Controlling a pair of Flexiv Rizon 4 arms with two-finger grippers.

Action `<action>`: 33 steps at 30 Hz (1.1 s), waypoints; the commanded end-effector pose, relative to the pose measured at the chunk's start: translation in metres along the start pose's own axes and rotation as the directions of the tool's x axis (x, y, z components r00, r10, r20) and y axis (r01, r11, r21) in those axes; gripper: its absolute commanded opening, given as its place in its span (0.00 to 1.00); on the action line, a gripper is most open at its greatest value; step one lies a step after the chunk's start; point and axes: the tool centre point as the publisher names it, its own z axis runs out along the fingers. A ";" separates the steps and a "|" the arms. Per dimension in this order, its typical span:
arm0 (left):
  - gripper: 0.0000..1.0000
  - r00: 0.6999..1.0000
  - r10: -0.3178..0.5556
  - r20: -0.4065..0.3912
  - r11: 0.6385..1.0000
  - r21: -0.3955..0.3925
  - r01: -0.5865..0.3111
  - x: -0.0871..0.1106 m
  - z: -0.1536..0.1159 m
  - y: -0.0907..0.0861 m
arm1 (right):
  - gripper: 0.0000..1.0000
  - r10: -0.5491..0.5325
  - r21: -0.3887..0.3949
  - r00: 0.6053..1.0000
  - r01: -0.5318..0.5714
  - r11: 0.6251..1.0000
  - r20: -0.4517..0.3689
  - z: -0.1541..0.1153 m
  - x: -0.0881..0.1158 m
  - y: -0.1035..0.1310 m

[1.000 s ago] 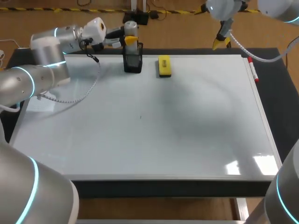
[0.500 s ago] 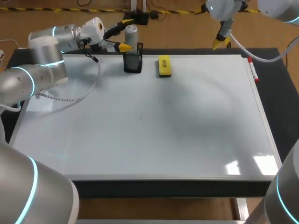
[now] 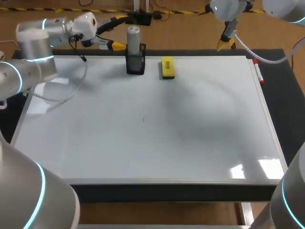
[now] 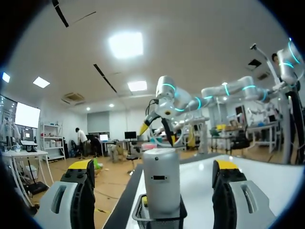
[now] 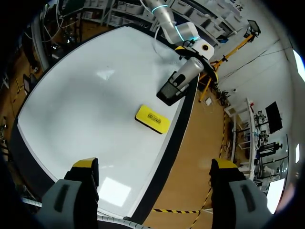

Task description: Pick up the inspection probe, press it on each red-marked spot on the whiteboard one by one, put down the probe, pick up the eraser, and wipe off all the red marks.

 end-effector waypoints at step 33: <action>1.00 0.933 0.142 0.330 0.868 -0.494 0.043 0.057 -0.041 -0.044 | 1.00 -0.001 0.004 1.000 0.001 1.000 -0.004 -0.001 -0.001 0.000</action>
